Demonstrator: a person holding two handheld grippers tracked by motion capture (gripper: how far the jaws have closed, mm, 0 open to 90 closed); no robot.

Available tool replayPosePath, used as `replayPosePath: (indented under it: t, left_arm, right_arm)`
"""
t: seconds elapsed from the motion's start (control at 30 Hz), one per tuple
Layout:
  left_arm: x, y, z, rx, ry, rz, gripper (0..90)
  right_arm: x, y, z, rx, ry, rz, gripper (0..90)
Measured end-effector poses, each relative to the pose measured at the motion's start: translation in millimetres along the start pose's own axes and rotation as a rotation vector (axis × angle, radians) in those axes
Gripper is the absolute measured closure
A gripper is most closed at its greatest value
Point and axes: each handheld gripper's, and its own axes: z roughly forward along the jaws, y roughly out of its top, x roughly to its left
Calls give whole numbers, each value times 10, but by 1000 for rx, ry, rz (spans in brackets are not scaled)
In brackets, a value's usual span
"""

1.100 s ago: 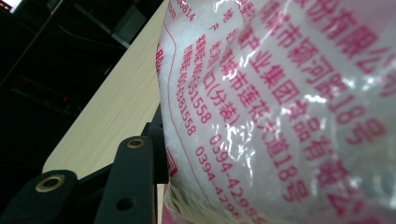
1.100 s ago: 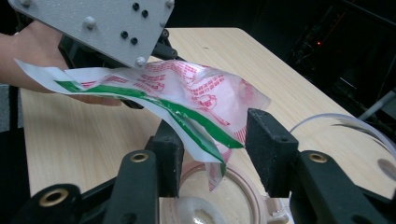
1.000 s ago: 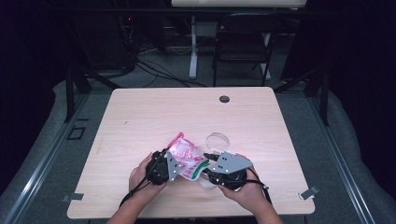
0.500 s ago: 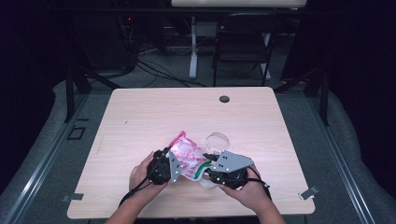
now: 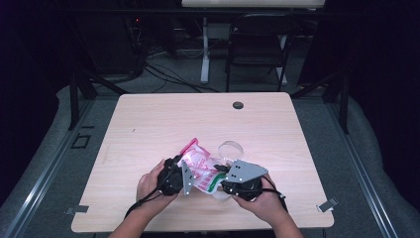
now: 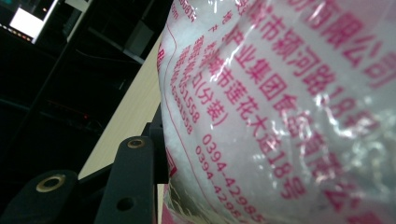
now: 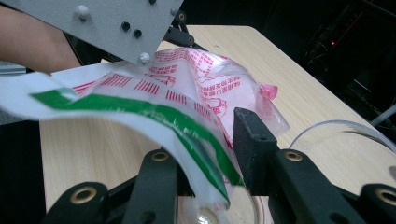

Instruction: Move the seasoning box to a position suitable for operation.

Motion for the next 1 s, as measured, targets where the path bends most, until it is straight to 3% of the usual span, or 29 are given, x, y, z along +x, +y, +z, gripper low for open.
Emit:
replayPosePath:
  t: [0.03,0.53,0.73,1.0]
  left_arm:
    - [7,23,-14,10,5,33,594]
    - [-4,117,-31,-1,36,80,596]
    - [-12,123,-33,-4,55,97,596]
    - [-9,126,-37,-1,71,121,598]
  right_arm:
    - [4,1,3,9,0,-7,713]
    - [-2,-9,-4,4,-3,13,798]
    - [-12,-18,-2,5,11,36,835]
    - [-37,-47,17,-4,40,108,865]
